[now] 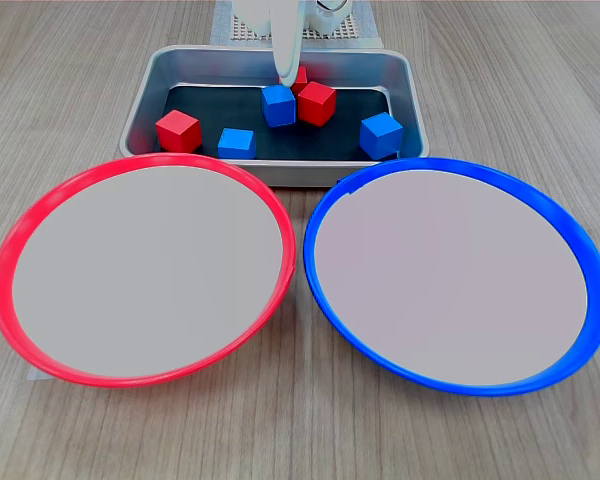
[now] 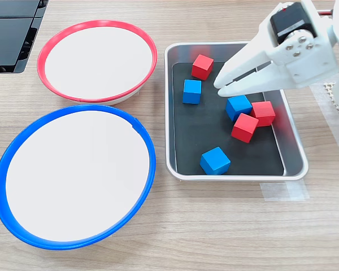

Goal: Move six blocks from tray to matching dishes

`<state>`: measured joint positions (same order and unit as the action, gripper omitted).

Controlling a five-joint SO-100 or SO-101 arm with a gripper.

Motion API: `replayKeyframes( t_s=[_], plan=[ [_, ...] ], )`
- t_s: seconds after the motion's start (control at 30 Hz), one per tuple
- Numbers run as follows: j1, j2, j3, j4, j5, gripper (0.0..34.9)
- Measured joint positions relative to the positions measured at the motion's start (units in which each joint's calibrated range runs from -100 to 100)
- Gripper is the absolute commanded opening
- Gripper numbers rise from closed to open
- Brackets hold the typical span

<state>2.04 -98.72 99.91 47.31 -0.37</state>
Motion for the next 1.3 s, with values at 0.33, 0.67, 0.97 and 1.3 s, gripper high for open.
replayKeyframes(
  t_s=[0.33, 0.67, 0.97, 1.3],
  plan=[
    [0.3, 0.0, 0.0, 0.0, 0.0, 0.1],
    [8.6, 22.8, -10.8, -5.3, 2.8, 5.1],
    [17.7, 48.5, -27.5, -2.5, 6.4, 16.4],
    [22.7, 70.2, -41.0, 2.2, 6.7, 15.9]
  ],
)
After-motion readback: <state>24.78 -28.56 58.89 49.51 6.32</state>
